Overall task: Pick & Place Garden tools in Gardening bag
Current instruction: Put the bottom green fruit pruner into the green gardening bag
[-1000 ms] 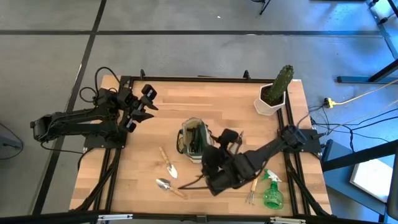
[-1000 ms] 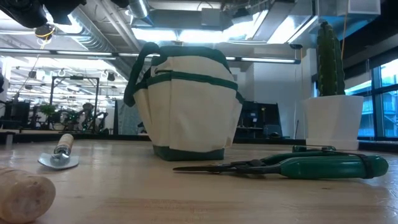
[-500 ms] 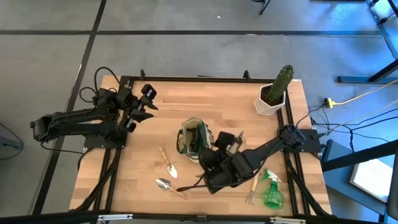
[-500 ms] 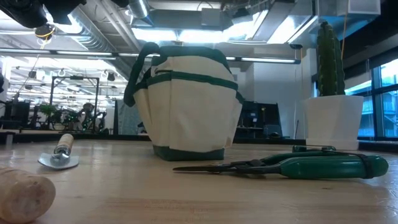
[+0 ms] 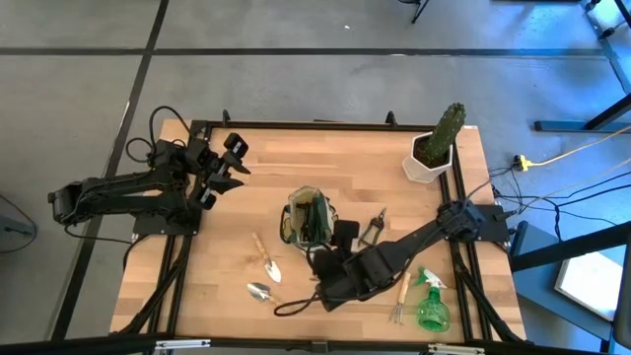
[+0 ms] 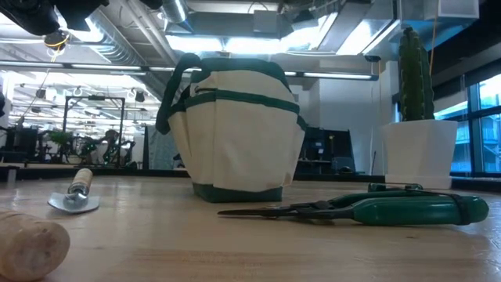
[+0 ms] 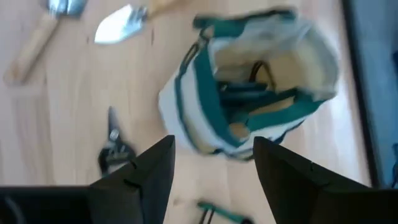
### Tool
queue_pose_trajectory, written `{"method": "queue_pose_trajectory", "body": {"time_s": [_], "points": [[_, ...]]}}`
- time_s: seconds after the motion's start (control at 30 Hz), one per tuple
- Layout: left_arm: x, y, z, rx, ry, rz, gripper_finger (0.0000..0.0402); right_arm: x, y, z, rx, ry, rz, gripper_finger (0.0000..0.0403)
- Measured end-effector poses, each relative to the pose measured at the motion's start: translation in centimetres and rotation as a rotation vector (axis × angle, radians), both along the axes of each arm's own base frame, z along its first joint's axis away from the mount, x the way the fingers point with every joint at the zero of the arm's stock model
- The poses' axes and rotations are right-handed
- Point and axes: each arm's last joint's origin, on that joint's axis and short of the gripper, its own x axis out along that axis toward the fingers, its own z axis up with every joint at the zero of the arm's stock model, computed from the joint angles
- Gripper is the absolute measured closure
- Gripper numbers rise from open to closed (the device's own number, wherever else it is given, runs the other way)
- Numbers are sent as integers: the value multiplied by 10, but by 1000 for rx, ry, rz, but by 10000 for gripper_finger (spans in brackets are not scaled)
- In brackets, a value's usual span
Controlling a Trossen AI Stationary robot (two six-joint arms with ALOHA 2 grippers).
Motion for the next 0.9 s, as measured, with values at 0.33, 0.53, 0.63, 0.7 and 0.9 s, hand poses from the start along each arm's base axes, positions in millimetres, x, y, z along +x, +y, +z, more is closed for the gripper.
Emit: {"method": "queue_pose_trajectory", "body": {"time_s": [0.33,0.53,0.63,0.7,0.9], "points": [[0,0,0,-5,3,-4,272,7,7,4,7,-70,83,185],[0,0,0,-6,4,-4,272,6,10,5,4,-74,107,185],[0,0,0,-6,4,-4,272,8,15,1,5,-95,130,185],[0,0,0,-6,4,-5,272,9,17,-4,5,-95,138,185],[0,0,0,-6,5,-5,272,14,22,-31,26,-89,141,185]]}}
